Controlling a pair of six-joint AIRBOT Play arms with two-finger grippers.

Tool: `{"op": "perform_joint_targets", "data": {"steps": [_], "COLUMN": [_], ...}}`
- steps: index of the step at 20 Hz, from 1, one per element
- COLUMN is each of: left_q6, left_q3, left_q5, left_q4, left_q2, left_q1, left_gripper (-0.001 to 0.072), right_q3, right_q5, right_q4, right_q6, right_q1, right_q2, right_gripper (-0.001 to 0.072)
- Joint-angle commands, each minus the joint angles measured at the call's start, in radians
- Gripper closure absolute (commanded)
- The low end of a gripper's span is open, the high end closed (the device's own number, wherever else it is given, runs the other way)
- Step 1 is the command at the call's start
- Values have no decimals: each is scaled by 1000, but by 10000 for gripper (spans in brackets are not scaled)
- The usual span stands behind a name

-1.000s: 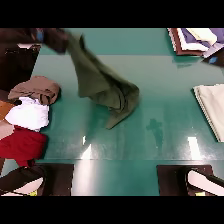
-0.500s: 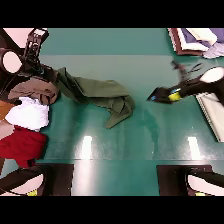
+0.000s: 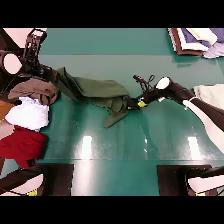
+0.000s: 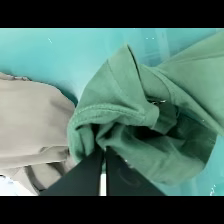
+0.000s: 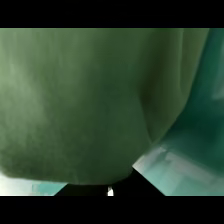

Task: Fold the shirts.

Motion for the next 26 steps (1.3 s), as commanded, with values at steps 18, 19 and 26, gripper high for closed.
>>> {"op": "perform_joint_targets", "data": {"steps": [18, 19, 26], "left_q6": [87, 89, 111], "left_q3": [724, 726, 529], "left_q5": [-34, -31, -168], "left_q4": [-325, -356, -268], "left_q2": [297, 301, 232], "left_q1": [1, 1, 1], "left_gripper": [685, 685, 685], "right_q3": [775, 793, 658], "right_q5": [402, 418, 557], "right_q4": [-344, -344, -340], "right_q6": [110, 110, 199], "right_q1": [-404, -418, -395], "right_q2": [552, 561, 511], "right_gripper": [698, 698, 698]}}
